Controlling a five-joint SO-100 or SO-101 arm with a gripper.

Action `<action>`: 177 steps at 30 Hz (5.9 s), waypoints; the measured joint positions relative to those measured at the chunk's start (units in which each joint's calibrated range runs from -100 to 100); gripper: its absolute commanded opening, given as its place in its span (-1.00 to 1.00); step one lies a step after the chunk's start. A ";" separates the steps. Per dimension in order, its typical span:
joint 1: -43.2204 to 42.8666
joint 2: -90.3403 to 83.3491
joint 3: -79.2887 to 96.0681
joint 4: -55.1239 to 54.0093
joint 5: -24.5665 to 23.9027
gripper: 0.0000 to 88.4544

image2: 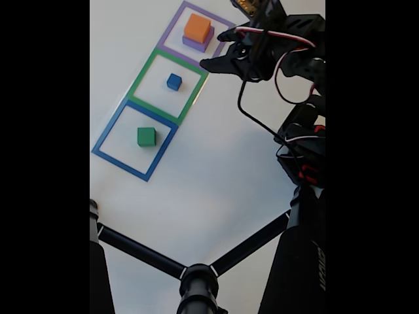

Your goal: Tower of hanoi

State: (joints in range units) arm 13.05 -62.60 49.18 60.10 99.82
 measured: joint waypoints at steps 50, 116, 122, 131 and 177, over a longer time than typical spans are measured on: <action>-4.92 84.68 32.05 -130.75 0.00 -0.43; -13.11 9.88 8.76 -23.54 0.18 -1.00; -20.36 5.40 -14.70 7.58 0.18 -1.00; -28.67 2.79 -35.24 27.01 0.18 -1.00; -39.09 30.90 39.22 -87.55 -0.36 -1.00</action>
State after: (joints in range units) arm -26.04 -31.70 88.40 -27.45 99.46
